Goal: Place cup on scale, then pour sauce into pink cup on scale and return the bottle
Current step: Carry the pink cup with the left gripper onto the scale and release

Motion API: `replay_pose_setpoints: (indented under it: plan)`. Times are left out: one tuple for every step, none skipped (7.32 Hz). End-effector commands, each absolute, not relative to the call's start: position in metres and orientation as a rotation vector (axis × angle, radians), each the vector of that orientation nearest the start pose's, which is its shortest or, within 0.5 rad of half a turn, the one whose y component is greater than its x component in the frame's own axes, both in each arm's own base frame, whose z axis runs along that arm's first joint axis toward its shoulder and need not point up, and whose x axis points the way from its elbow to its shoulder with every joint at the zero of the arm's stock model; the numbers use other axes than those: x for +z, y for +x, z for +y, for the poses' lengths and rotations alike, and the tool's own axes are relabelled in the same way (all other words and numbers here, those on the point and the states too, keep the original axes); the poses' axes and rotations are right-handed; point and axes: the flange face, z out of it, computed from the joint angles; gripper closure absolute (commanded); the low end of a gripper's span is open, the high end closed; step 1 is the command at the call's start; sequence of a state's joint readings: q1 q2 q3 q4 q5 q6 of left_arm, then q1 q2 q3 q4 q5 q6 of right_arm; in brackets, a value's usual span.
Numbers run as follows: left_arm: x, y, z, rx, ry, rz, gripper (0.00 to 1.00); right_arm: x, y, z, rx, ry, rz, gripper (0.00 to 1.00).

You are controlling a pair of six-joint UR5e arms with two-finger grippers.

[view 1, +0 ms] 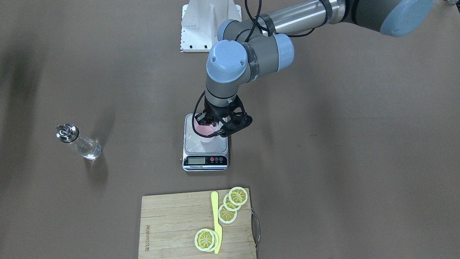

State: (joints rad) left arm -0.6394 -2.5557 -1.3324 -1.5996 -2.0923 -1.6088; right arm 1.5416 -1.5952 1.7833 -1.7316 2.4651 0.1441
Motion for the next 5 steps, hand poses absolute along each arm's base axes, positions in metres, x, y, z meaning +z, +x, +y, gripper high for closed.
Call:
replay_pose_setpoints:
  plan:
    - [0.129,0.571,-0.529,-0.424,-0.233,0.892,0.09,0.573,0.042,-0.478,0.094,-0.049,-0.894,0.00]
    - [0.127,0.569,-0.529,-0.425,-0.217,0.901,0.03,0.571,0.041,-0.479,0.089,-0.043,-0.894,0.00]
    - [0.116,0.562,-0.524,-0.419,-0.206,0.921,0.03,0.565,0.041,-0.478,0.084,-0.030,-0.894,0.00]
    - [0.108,0.549,-0.522,-0.420,-0.194,0.939,0.03,0.554,0.041,-0.480,0.077,-0.012,-0.894,0.00]
    - [0.114,0.529,-0.521,-0.431,-0.184,0.949,0.03,0.538,0.041,-0.480,0.063,0.021,-0.893,0.00]
